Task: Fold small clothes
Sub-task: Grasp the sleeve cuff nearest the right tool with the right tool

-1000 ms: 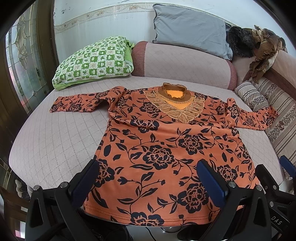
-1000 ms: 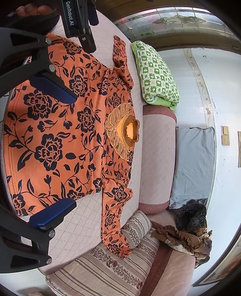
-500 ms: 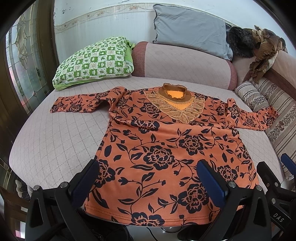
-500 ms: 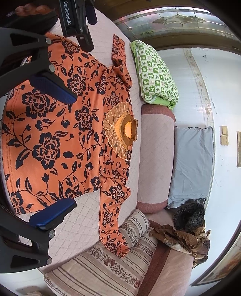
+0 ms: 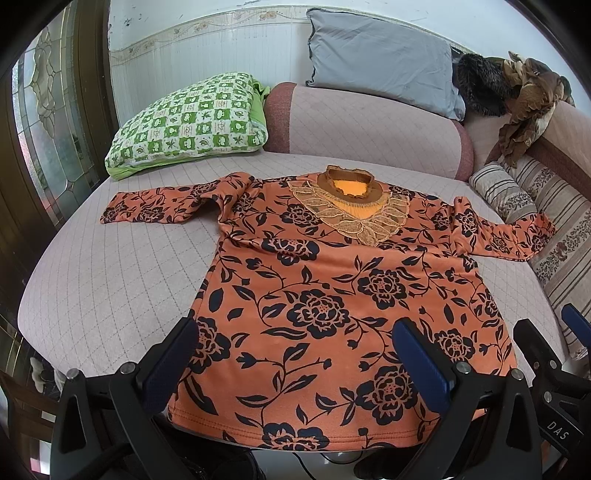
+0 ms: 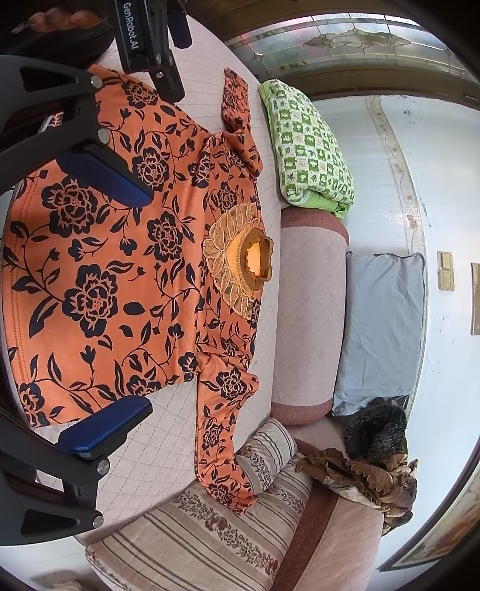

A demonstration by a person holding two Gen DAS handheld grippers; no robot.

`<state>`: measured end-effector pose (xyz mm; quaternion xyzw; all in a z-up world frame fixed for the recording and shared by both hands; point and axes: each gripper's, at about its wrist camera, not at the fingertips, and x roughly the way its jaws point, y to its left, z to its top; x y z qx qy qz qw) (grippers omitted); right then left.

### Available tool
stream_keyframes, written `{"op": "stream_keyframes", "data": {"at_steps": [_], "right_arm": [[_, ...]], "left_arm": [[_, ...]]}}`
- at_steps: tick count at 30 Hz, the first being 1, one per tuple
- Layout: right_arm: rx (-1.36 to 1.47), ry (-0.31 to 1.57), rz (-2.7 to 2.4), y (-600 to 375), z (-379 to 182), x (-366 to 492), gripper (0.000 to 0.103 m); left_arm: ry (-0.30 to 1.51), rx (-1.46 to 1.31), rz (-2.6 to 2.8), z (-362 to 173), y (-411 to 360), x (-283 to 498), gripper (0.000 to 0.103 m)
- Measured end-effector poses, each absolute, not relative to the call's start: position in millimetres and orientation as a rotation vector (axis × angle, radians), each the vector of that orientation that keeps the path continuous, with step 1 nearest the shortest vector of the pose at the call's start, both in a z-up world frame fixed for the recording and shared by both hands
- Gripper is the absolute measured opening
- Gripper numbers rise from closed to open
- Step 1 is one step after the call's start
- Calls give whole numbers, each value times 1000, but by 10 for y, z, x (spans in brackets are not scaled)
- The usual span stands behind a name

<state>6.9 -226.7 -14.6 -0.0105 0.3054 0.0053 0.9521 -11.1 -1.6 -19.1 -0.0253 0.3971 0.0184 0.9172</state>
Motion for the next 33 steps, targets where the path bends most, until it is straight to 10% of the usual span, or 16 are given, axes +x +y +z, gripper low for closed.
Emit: {"op": "stream_keyframes", "data": {"at_steps": [26, 33], "right_arm": [[267, 604, -386, -5190, -202, 1422, 102], [247, 710, -591, -6167, -475, 2328, 78]], "left_arm": [[895, -127, -14, -778, 356, 479, 103], [879, -75, -54, -936, 220, 1055, 103]]}}
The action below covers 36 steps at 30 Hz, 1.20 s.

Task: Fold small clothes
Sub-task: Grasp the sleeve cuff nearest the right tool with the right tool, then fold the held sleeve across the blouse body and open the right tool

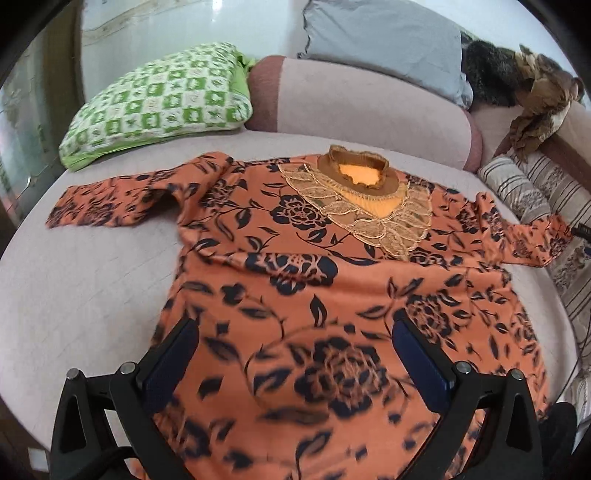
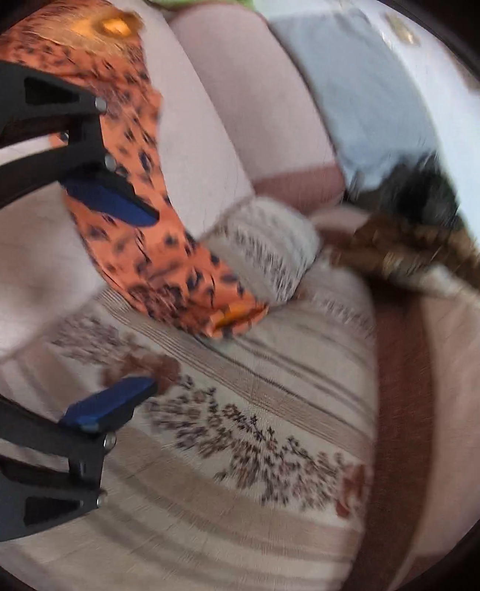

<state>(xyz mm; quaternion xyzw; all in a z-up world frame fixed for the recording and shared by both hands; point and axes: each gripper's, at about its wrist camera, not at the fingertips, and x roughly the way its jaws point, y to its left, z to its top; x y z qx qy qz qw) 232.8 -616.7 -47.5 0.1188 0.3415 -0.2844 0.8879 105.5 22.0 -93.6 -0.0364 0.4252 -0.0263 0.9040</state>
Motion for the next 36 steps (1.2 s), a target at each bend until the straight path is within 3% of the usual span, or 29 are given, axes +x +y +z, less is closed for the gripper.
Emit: {"op": "stream_keyframes", "data": {"at_steps": [4, 5, 6, 8, 14, 19, 24, 28, 31, 34, 36], "right_arm": [[160, 747, -649, -6345, -580, 2718, 74], [134, 771, -669, -6356, -626, 2792, 65], [108, 794, -679, -6336, -665, 2847, 42], [96, 852, -682, -6345, -716, 2968, 8], [54, 739, -486, -5605, -34, 3026, 8], [79, 582, -173, -4231, 936, 2932, 8], [122, 492, 114, -2801, 1360, 2767, 8], [152, 532, 245, -1928, 1067, 2788, 10], [192, 619, 337, -1410, 474, 2957, 11], [176, 807, 431, -1073, -187, 3179, 19], [175, 921, 440, -1053, -619, 3251, 44]], "left_arm": [[880, -65, -59, -1092, 261, 1261, 103], [881, -63, -57, -1148, 293, 1309, 103], [887, -60, -58, -1197, 319, 1340, 103], [904, -60, -45, -1296, 385, 1389, 103], [896, -207, -26, -1411, 665, 1422, 103], [852, -270, -42, -1310, 757, 1349, 103], [806, -318, -53, -1191, 885, 1292, 103], [796, -368, -58, -1157, 973, 1289, 103], [787, -370, -54, -1137, 992, 1288, 103], [785, -358, -53, -1145, 987, 1286, 103], [792, -348, -50, -1162, 965, 1304, 103]]}}
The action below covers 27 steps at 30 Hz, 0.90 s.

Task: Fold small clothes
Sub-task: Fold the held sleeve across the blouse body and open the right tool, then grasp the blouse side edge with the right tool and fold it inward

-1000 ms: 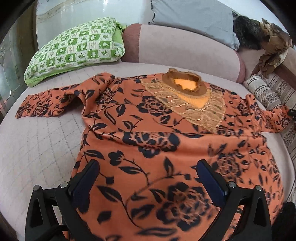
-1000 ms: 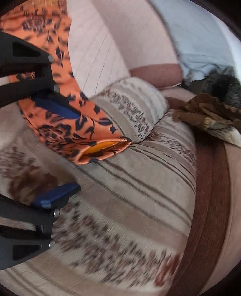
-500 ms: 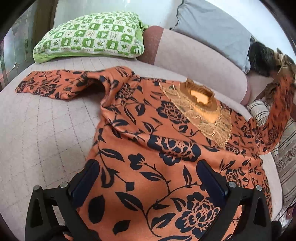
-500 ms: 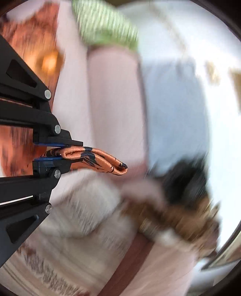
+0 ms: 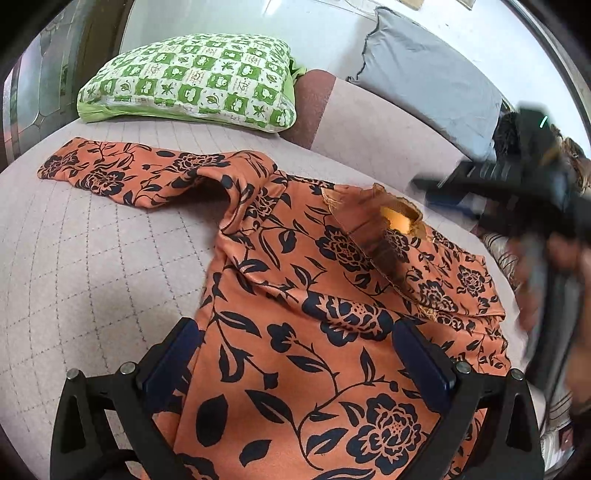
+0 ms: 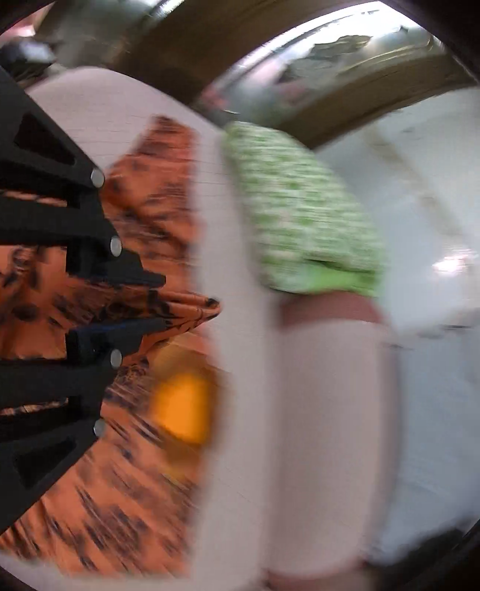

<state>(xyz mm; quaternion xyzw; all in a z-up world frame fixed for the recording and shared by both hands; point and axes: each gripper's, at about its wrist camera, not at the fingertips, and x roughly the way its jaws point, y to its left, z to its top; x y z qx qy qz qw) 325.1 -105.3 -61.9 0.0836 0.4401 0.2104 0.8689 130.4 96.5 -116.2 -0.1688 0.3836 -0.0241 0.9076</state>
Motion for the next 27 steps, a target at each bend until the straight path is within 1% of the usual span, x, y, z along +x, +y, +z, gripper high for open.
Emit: {"op": "stream_keyframes", "data": {"at_steps": [1, 2, 5, 9, 11, 14, 16, 17, 19, 22, 23, 24, 25, 26, 27], "right_arm": [[188, 936, 430, -1114, -720, 3218, 82], [212, 930, 428, -1256, -775, 3167, 90], [239, 893, 389, -1683, -738, 3030, 90], [331, 809, 231, -2665, -592, 3032, 90], [395, 797, 126, -3170, -653, 3085, 90], [538, 856, 10, -3902, -955, 3220, 88], [598, 897, 2, -4154, -1091, 3381, 83], [609, 906, 8, -4216, -1120, 3461, 75], [606, 918, 52, -4211, -1137, 3641, 68], [557, 1044, 121, -4040, -1318, 4020, 67], [538, 1072, 113, -4020, -1380, 4083, 61], [529, 1092, 112, -3997, -1433, 4139, 34], [527, 1087, 120, -3974, -1429, 4173, 15], [494, 1053, 127, -3918, -1339, 4171, 12], [446, 1015, 139, -3845, -1235, 4152, 12]], "left_arm": [[794, -347, -51, -1168, 964, 1304, 103], [796, -344, -55, -1175, 947, 1310, 103], [794, -320, -59, -1179, 891, 1303, 103], [804, -296, -72, -1208, 804, 1306, 103], [812, -290, -77, -1234, 782, 1329, 103], [835, -291, -81, -1291, 742, 1368, 103], [849, -294, -88, -1329, 716, 1390, 103], [855, -288, -89, -1346, 697, 1402, 103], [854, -265, -88, -1361, 649, 1415, 103], [850, -229, -96, -1370, 580, 1426, 103], [851, -216, -99, -1376, 556, 1429, 103], [853, -206, -101, -1380, 541, 1431, 103], [855, -194, -103, -1384, 530, 1432, 103], [854, -185, -104, -1382, 524, 1428, 103], [850, -184, -106, -1377, 526, 1425, 103]]}}
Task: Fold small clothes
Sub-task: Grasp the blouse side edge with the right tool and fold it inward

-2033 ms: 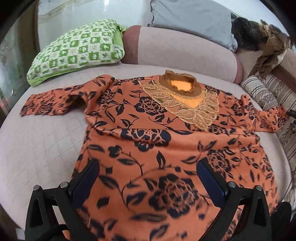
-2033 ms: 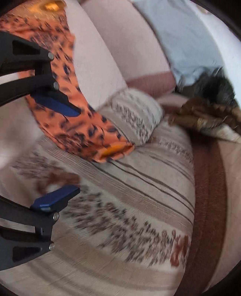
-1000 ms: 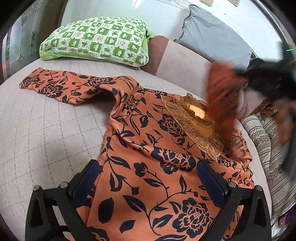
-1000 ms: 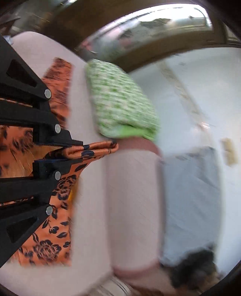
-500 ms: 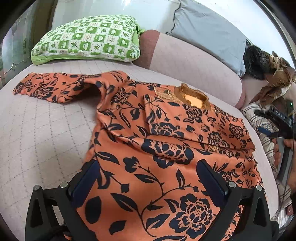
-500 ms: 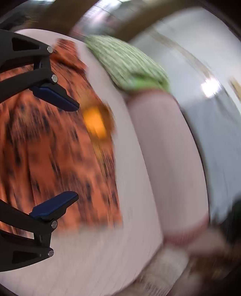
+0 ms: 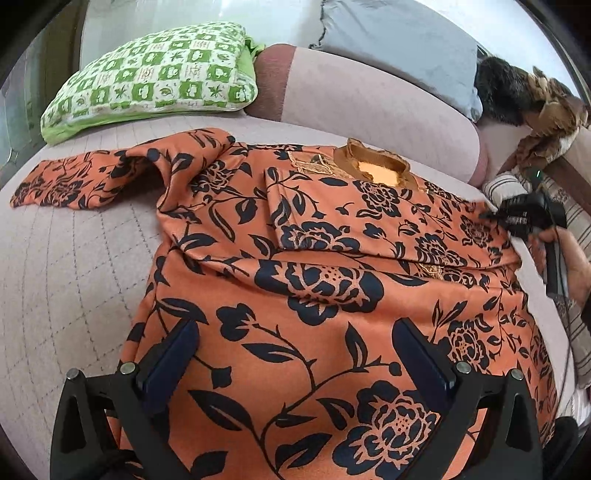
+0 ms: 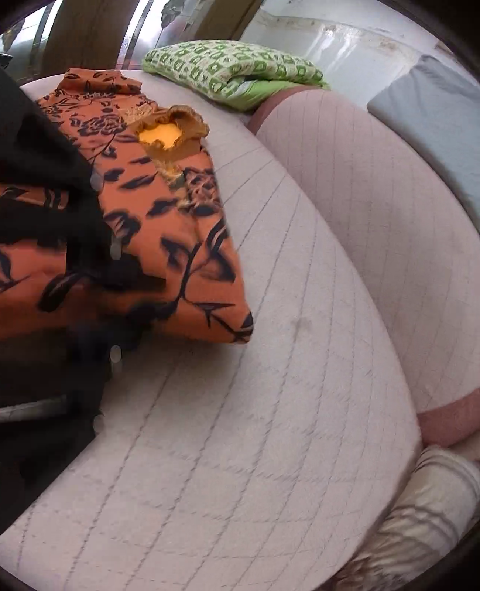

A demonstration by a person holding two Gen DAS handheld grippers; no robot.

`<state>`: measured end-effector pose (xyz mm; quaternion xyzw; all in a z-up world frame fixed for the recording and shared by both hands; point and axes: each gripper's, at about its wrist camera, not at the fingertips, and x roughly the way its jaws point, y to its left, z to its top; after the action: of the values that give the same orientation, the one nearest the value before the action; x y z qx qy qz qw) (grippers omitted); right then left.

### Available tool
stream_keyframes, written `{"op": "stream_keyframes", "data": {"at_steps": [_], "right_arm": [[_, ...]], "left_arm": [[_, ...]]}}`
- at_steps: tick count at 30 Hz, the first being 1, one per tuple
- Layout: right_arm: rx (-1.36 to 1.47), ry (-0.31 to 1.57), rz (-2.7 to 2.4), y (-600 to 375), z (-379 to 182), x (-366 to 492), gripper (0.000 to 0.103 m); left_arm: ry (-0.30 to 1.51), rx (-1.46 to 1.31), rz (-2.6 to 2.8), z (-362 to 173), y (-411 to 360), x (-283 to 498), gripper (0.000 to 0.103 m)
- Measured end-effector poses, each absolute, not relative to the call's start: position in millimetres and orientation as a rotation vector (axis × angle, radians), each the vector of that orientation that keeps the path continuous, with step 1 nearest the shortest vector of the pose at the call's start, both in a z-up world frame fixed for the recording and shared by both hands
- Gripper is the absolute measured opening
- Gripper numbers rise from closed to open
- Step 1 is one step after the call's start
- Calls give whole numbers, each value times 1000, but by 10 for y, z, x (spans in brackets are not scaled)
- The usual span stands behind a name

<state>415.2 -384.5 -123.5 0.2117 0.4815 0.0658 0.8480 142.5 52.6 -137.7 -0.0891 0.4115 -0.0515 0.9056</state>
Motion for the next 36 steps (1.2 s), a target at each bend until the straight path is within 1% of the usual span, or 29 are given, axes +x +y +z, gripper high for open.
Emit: {"op": "stream_keyframes", "data": {"at_steps": [2, 3, 4, 5, 6, 7, 9, 11, 12, 13, 14, 17, 18, 19, 20, 23, 24, 25, 27, 29, 30, 31, 32, 33, 35, 36], "right_arm": [[352, 933, 120, -3705, -1040, 4078, 12], [314, 921, 86, -3702, -1056, 4039, 13], [303, 954, 48, -3710, -1170, 4065, 17], [306, 1029, 11, -3757, -1327, 4105, 26], [324, 1049, -15, -3802, -1403, 4088, 34], [359, 999, -17, -3846, -1360, 4003, 37], [403, 934, -61, -3892, -1205, 3789, 54], [422, 907, 9, -3873, -1067, 3586, 56], [407, 910, 41, -3766, -1030, 3522, 62], [389, 925, 61, -3709, -1022, 3427, 64], [391, 942, 69, -3678, -1048, 3339, 65], [458, 1033, 60, -3728, -1284, 3241, 64], [470, 1045, 68, -3767, -1345, 3236, 42], [495, 1067, 85, -3780, -1407, 3250, 16], [523, 1053, 77, -3812, -1409, 3230, 12], [529, 1084, 62, -3823, -1533, 3222, 13], [553, 1080, 68, -3818, -1548, 3288, 18], [573, 1070, 73, -3831, -1501, 3280, 19], [529, 1027, 33, -3860, -1302, 3206, 34], [459, 949, 31, -3909, -1075, 3103, 35], [446, 909, 68, -3855, -977, 3094, 38], [442, 874, 115, -3808, -884, 3085, 44], [442, 838, 159, -3737, -803, 3101, 65], [445, 816, 181, -3664, -781, 3130, 76], [458, 811, 230, -3586, -875, 3250, 77], [466, 855, 207, -3593, -1040, 3340, 77]], "left_arm": [[847, -200, -115, -1372, 535, 1432, 103], [848, -207, -119, -1374, 534, 1439, 103], [850, -207, -120, -1376, 532, 1444, 103], [851, -200, -121, -1375, 528, 1444, 103], [848, -191, -120, -1373, 533, 1436, 103], [842, -182, -115, -1364, 540, 1425, 103], [830, -190, -108, -1346, 565, 1417, 103], [828, -215, -116, -1337, 580, 1420, 103], [826, -213, -119, -1337, 571, 1415, 103], [825, -206, -118, -1338, 560, 1410, 103], [825, -191, -116, -1343, 543, 1406, 103], [819, -166, -114, -1345, 500, 1381, 103], [818, -157, -116, -1348, 485, 1373, 103], [816, -149, -116, -1351, 474, 1369, 103], [816, -132, -112, -1362, 464, 1364, 103], [842, -132, -115, -1407, 485, 1382, 103], [849, -151, -117, -1405, 509, 1388, 103], [847, -158, -116, -1393, 524, 1386, 103], [841, -172, -126, -1317, 564, 1387, 103], [828, -214, -129, -1215, 628, 1429, 103], [824, -234, -132, -1176, 645, 1462, 103], [826, -251, -134, -1146, 660, 1523, 103], [834, -260, -126, -1105, 663, 1631, 103], [836, -264, -125, -1078, 657, 1706, 103], [831, -292, -134, -1025, 644, 1884, 103], [834, -306, -132, -1017, 634, 1971, 103]]}}
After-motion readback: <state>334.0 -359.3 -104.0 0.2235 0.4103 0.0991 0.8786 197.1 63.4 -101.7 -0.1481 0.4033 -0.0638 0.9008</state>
